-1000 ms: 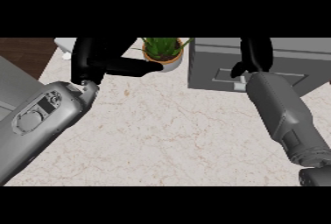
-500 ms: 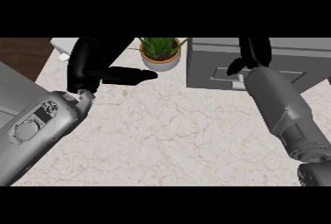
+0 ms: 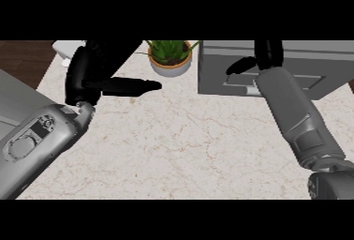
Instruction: Pick up the can, place it into the drawer and close the drawer
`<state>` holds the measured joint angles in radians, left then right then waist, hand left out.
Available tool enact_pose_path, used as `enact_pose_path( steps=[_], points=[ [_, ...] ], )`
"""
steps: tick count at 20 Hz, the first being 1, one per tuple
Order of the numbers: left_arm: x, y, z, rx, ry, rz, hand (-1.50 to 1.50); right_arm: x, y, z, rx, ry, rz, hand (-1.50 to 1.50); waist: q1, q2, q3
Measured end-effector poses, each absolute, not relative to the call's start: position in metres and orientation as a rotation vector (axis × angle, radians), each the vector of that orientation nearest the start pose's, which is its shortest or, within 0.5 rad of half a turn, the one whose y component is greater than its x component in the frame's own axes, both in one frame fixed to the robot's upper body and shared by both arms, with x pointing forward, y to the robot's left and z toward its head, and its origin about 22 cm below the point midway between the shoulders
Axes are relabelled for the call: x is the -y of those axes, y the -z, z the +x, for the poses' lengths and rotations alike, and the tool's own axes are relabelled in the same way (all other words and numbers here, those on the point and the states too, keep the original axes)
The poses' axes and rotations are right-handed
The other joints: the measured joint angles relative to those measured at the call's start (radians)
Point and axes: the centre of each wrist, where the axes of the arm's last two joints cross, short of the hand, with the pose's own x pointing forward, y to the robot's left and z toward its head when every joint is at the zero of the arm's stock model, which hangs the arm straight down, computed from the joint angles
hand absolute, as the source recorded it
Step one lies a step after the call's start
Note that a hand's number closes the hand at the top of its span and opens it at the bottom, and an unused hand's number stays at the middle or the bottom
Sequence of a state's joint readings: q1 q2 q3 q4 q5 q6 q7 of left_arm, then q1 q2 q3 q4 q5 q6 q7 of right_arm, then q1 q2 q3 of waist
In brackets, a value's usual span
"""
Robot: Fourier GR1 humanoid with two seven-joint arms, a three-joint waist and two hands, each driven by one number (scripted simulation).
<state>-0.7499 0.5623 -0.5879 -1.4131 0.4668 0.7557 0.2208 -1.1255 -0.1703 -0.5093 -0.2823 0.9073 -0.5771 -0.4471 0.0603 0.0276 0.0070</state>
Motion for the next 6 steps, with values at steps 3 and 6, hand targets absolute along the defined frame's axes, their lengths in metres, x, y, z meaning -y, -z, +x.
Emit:
enact_pose_path(
  steps=[3,6],
  points=[
    [-0.178,-0.148,0.344,1.716,0.068,0.251,-1.50,0.193,-0.086,0.461,1.893,-0.410,-0.803,-1.50,-0.006,-0.003,0.000],
    [-0.181,-0.144,0.341,1.716,0.060,0.251,-1.50,0.187,-0.089,0.462,1.915,-0.332,-0.719,-1.50,-0.011,-0.004,-0.001]
  ],
)
